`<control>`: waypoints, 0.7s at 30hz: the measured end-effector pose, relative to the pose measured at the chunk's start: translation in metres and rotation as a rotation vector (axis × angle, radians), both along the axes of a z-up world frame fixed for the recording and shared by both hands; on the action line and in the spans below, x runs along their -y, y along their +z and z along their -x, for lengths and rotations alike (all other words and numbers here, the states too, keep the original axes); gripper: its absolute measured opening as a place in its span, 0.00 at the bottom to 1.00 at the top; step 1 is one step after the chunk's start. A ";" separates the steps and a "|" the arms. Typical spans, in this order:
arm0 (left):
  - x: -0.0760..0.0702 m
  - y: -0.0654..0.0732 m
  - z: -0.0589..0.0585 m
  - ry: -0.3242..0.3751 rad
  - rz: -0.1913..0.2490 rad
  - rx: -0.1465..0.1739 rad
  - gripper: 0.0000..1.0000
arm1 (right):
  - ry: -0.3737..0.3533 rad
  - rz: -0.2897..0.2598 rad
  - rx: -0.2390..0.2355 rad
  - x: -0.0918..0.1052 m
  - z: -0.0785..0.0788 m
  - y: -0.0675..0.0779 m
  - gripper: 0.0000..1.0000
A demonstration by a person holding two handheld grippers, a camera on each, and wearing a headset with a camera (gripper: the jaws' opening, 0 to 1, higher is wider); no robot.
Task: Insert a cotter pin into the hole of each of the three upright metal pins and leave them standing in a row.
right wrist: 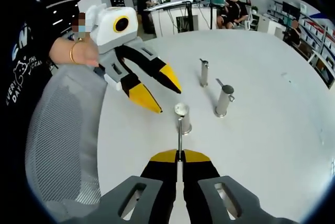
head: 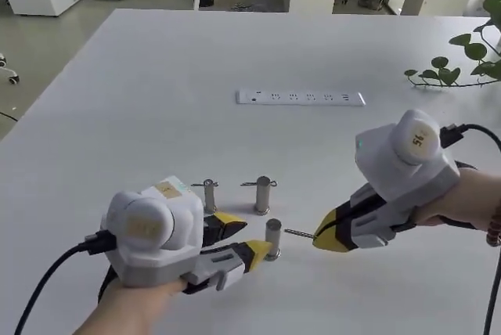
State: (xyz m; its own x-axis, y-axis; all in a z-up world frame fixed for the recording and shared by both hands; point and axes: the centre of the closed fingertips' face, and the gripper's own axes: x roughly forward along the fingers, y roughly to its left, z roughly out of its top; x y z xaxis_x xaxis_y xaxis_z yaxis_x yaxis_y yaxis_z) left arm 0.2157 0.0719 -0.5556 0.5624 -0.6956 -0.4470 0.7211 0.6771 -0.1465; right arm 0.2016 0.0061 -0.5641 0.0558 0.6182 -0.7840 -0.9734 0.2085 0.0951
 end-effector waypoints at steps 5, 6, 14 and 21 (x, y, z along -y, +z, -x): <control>0.006 -0.009 -0.003 -0.001 -0.016 -0.014 0.25 | 0.001 0.000 -0.004 -0.001 -0.003 -0.001 0.00; 0.009 -0.010 -0.004 -0.003 -0.017 -0.016 0.25 | 0.001 -0.002 -0.008 -0.002 -0.003 -0.001 0.00; 0.020 -0.020 -0.009 0.006 -0.003 -0.046 0.18 | 0.011 0.002 -0.017 -0.005 -0.004 -0.003 0.00; 0.023 -0.022 -0.012 0.014 0.012 -0.058 0.14 | 0.023 0.004 -0.013 -0.008 -0.005 -0.004 0.00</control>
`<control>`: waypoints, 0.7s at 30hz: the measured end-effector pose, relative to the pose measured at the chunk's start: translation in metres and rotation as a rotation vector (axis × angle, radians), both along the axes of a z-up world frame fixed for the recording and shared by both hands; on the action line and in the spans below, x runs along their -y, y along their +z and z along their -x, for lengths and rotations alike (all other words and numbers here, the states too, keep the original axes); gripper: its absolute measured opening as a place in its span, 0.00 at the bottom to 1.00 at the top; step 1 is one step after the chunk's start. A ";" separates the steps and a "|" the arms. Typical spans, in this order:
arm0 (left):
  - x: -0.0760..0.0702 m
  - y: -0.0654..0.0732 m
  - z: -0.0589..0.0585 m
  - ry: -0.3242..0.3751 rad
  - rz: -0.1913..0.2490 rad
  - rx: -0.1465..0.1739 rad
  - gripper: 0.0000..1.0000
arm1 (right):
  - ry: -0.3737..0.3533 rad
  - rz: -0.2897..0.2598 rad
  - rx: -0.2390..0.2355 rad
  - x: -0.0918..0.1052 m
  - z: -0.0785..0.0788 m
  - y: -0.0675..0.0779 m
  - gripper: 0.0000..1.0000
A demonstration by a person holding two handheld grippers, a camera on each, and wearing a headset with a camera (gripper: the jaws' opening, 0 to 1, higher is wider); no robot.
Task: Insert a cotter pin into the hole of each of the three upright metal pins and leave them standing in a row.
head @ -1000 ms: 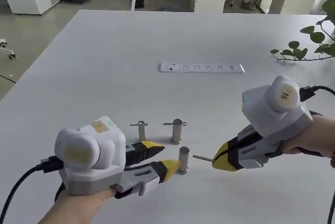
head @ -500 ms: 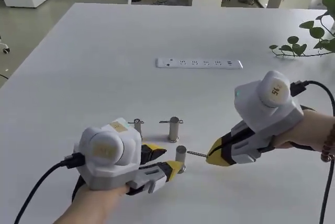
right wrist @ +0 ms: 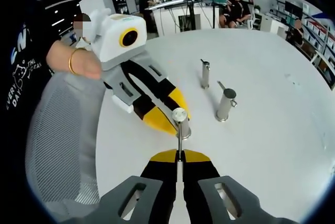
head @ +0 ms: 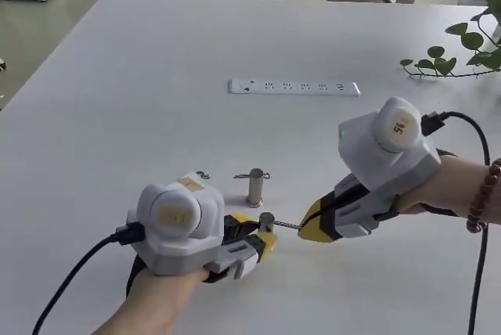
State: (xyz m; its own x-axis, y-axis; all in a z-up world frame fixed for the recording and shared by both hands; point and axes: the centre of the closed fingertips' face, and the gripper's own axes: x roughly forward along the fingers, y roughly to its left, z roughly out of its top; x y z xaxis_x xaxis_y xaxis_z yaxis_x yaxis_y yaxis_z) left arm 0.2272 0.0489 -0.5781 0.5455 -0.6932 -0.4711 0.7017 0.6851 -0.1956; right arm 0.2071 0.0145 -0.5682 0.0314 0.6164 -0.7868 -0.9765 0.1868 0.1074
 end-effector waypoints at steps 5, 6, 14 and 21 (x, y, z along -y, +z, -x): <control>0.000 -0.002 0.000 -0.001 -0.007 0.000 0.13 | 0.013 0.001 0.006 -0.005 -0.001 0.000 0.00; 0.000 -0.003 0.000 -0.001 -0.009 0.001 0.13 | 0.014 0.001 0.006 -0.006 -0.001 0.000 0.00; -0.001 -0.007 0.000 0.014 -0.008 -0.005 0.13 | 0.032 0.004 0.017 -0.017 -0.003 -0.002 0.00; -0.002 -0.010 0.000 0.033 -0.005 -0.010 0.12 | 0.044 -0.002 0.031 -0.025 -0.005 -0.003 0.00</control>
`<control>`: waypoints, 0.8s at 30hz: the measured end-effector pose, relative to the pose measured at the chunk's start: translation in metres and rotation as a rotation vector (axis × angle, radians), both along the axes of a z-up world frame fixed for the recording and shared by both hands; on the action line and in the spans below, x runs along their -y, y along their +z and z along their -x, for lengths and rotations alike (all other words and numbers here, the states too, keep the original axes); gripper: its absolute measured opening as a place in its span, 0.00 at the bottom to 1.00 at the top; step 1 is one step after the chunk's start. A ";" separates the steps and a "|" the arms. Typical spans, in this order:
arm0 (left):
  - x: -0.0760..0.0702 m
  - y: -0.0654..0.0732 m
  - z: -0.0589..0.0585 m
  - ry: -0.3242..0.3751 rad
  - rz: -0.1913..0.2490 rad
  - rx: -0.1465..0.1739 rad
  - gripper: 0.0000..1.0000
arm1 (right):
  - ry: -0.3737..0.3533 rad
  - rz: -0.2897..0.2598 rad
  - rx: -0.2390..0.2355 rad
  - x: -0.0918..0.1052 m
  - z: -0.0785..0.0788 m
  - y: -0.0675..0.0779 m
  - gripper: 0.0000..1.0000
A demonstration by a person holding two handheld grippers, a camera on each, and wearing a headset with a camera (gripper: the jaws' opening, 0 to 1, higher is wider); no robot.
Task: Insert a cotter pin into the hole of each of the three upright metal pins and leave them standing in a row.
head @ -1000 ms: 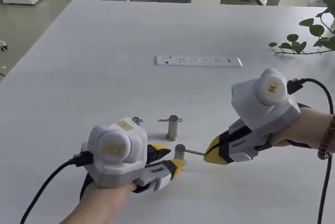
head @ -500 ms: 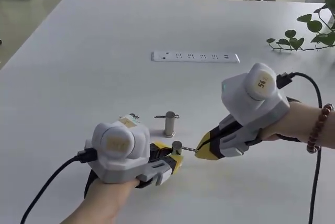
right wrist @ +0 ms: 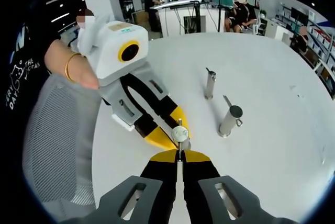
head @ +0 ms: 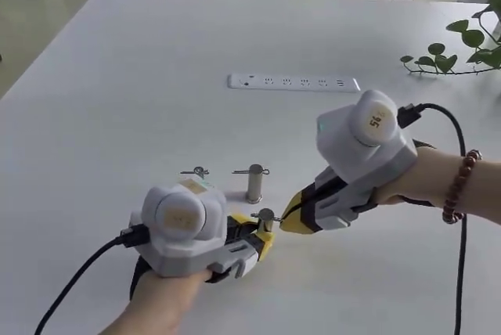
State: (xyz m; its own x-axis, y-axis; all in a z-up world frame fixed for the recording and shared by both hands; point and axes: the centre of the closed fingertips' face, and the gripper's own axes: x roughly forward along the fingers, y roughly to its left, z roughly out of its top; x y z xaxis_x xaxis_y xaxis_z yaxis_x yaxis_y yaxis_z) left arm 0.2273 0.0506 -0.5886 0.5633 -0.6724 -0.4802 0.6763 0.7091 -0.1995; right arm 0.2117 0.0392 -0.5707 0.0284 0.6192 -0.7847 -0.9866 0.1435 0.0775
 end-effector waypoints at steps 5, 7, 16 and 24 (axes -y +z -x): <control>0.000 -0.003 0.001 0.029 -0.007 -0.009 0.12 | 0.020 -0.005 0.019 -0.005 -0.001 0.000 0.00; -0.001 -0.004 0.000 0.036 -0.009 -0.011 0.12 | 0.028 0.000 0.032 -0.006 -0.001 0.000 0.00; 0.000 -0.004 0.000 0.067 0.000 -0.019 0.12 | 0.021 0.024 0.058 -0.004 -0.005 -0.001 0.03; -0.001 -0.005 0.000 0.084 0.005 -0.025 0.13 | 0.001 0.028 0.076 0.001 -0.004 0.007 0.04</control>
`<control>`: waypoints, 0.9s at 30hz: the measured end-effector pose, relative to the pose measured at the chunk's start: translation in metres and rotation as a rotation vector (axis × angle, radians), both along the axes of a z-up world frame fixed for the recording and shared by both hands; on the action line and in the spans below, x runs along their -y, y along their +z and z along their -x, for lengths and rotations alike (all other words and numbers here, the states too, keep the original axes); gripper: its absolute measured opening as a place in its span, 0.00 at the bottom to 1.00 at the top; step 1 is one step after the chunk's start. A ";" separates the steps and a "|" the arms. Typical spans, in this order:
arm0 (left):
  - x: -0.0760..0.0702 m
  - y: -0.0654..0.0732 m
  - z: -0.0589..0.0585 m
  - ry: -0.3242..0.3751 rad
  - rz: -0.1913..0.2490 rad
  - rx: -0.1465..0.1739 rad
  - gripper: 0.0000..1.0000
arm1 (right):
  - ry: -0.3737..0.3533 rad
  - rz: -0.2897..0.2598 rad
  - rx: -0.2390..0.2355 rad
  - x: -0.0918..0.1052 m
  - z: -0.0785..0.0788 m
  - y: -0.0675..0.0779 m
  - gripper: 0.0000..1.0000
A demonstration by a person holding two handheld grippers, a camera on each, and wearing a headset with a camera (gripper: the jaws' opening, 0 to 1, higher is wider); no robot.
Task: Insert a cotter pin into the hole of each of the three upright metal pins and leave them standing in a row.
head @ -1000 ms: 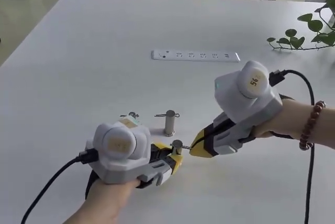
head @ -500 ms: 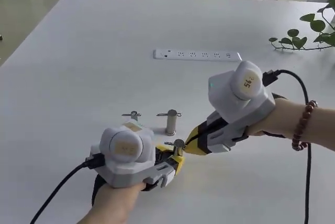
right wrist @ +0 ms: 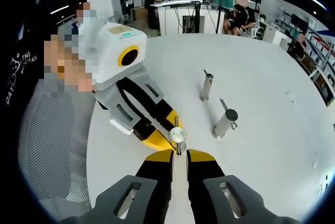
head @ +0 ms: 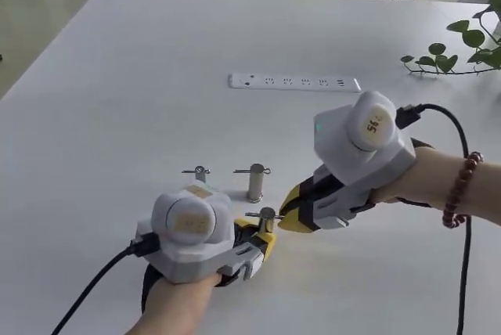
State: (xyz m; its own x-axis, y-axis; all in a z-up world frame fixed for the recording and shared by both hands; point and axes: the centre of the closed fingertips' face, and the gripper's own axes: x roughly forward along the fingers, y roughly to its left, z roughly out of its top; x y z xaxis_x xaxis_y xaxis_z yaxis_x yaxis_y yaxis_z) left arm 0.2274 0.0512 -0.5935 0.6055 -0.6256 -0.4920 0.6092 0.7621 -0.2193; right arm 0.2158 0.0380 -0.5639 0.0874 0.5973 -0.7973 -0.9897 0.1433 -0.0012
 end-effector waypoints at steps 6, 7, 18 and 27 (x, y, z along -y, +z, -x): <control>0.000 -0.001 -0.001 0.035 0.015 -0.011 0.13 | -0.005 0.012 0.018 0.003 -0.002 0.000 0.03; 0.001 -0.001 -0.001 0.036 0.014 -0.011 0.13 | -0.006 0.014 0.020 0.003 -0.002 0.000 0.02; 0.000 -0.002 -0.001 0.054 0.014 -0.015 0.13 | 0.008 0.018 0.037 0.000 -0.003 -0.002 0.00; 0.001 -0.003 -0.002 0.055 0.011 -0.016 0.13 | -0.006 0.019 0.033 -0.003 -0.005 -0.003 0.00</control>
